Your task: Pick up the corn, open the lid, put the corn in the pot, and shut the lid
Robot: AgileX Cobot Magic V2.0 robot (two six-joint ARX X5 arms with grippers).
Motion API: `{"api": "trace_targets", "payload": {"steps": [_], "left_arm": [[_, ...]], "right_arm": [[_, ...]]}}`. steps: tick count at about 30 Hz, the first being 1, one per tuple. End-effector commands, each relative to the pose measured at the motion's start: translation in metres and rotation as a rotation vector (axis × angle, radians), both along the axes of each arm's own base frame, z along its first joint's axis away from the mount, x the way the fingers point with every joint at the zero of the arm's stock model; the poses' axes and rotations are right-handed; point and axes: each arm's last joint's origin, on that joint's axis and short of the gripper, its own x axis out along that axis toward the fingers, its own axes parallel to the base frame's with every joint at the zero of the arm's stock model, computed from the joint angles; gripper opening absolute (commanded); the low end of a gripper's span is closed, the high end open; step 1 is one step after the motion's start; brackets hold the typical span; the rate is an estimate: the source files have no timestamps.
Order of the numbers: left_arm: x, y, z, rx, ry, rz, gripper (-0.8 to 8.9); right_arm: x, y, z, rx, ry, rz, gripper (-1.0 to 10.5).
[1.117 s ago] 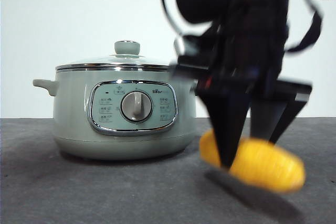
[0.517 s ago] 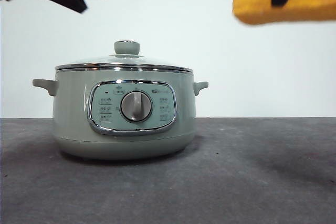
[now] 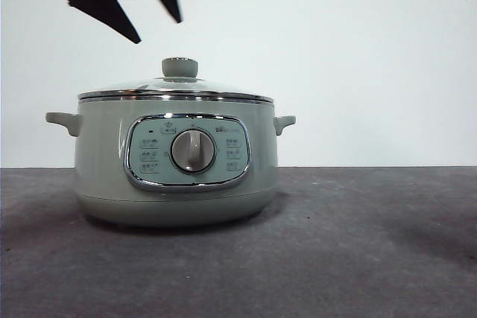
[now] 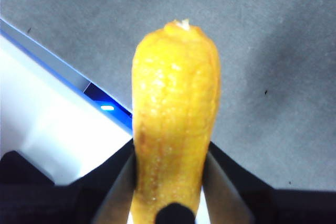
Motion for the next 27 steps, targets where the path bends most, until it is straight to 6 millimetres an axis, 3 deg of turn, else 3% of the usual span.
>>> {"api": "trace_targets", "payload": {"steps": [1, 7, 14, 27], "left_arm": [[0.010, -0.010, 0.002, 0.027, -0.009, -0.032, 6.71], [0.027, -0.025, -0.001, 0.074, -0.002, -0.032, 6.71], [0.033, -0.034, -0.016, 0.138, 0.029, -0.056, 6.59], [0.041, -0.038, -0.032, 0.183, 0.073, -0.051, 6.54]], "right_arm": [[-0.001, -0.001, 0.000, -0.014, 0.004, 0.005, -0.1], [-0.002, -0.003, -0.001, -0.029, 0.019, 0.005, -0.1], [-0.002, -0.002, -0.001, -0.027, 0.017, 0.004, -0.1], [0.000, -0.001, 0.000, -0.005, -0.003, 0.003, -0.1]]}}
